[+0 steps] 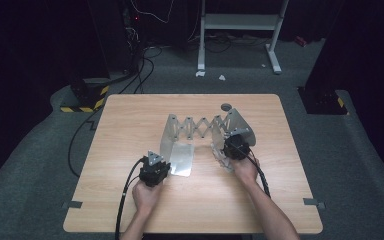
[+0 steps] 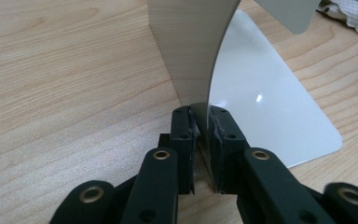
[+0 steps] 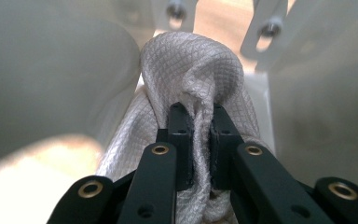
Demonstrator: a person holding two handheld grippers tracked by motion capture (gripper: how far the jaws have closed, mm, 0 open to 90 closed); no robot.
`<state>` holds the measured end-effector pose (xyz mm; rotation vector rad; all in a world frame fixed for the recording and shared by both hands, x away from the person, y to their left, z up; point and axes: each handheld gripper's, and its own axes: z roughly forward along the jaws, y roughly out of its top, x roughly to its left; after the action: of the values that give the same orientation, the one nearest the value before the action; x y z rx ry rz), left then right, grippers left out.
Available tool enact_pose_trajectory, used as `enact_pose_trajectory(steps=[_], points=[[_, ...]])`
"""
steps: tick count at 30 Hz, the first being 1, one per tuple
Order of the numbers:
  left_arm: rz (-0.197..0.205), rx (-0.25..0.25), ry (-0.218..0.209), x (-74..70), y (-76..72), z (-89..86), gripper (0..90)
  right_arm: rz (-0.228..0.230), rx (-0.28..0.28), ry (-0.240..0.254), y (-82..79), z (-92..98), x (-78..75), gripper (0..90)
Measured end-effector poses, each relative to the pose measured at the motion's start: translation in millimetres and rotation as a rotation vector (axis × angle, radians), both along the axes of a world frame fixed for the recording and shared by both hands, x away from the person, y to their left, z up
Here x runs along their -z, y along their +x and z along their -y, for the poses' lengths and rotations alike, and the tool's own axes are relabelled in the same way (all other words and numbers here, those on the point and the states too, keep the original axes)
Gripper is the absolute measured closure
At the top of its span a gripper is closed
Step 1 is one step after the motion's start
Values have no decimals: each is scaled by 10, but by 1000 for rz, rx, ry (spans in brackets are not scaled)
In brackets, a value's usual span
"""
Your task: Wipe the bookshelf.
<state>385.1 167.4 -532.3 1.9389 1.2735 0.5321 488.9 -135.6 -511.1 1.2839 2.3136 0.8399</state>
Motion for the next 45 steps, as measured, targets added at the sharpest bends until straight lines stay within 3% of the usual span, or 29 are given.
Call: enact_pose_trajectory(steps=[3, 8, 29, 35, 45], points=[[0, 0, 2, -1, 0, -2, 807, -17, 13, 16, 118, -61, -15, 828], [3, 0, 3, 1, -2, 4, 806, -25, 3, 33, 111, -76, 4, 829], [9, -12, 13, 0, -1, 9, 765, 8, -88, -22, -482, 124, 16, 824], [9, -11, 12, 1, -1, 9, 772, 33, -63, -49, -594, 241, 26, 824], [8, 0, 16, -2, -5, 14, 802, 56, -1, -74, -587, 340, 31, 825]])
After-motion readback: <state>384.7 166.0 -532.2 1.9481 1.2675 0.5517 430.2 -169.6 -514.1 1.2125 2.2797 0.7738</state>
